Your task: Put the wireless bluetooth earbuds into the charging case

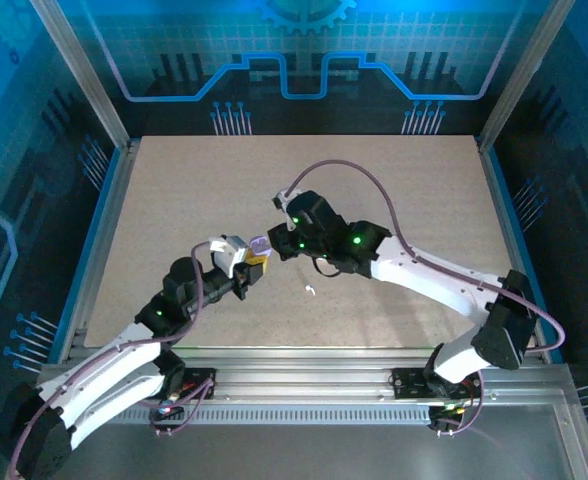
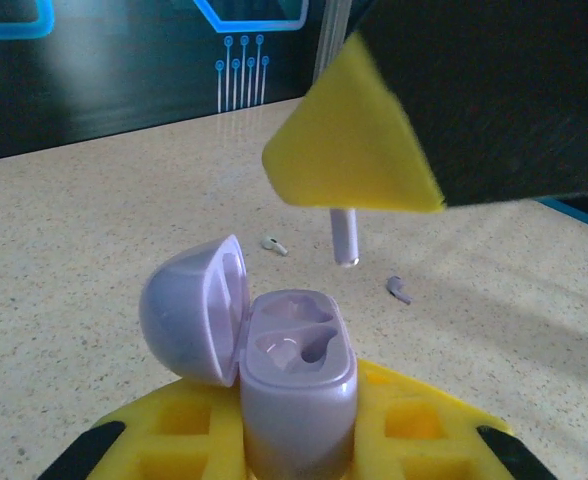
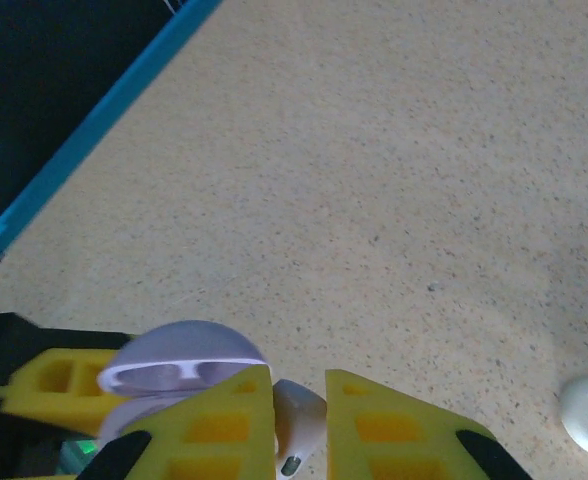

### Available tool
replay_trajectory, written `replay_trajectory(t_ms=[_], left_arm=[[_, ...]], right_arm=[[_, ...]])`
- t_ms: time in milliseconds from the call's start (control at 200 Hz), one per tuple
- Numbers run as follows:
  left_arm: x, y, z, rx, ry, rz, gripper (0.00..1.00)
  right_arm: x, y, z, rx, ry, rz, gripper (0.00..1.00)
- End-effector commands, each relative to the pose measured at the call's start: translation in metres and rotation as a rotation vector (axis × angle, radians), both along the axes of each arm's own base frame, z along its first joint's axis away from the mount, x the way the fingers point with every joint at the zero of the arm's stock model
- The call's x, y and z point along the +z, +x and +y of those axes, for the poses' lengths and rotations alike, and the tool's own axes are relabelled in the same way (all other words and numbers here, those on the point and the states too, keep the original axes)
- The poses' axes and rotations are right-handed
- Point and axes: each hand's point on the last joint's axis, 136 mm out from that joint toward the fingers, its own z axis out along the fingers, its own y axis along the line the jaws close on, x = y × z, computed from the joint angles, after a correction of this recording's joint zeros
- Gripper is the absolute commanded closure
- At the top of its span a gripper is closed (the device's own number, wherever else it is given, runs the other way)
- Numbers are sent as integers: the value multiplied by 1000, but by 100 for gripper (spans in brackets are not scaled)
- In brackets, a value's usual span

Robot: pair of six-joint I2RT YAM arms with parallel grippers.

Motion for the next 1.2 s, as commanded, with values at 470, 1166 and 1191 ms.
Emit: replay_trajectory(t_ms=[470, 1166, 1191], left_arm=[[18, -12, -10, -93, -11, -108, 95], [28, -17, -8, -98, -19, -147, 95], [28, -17, -7, -97, -19, -146, 95]], right_arm=[[33, -25, 21, 192, 149, -105, 85], [15, -31, 33, 229, 161, -65, 86], [14, -32, 33, 232, 162, -65, 86]])
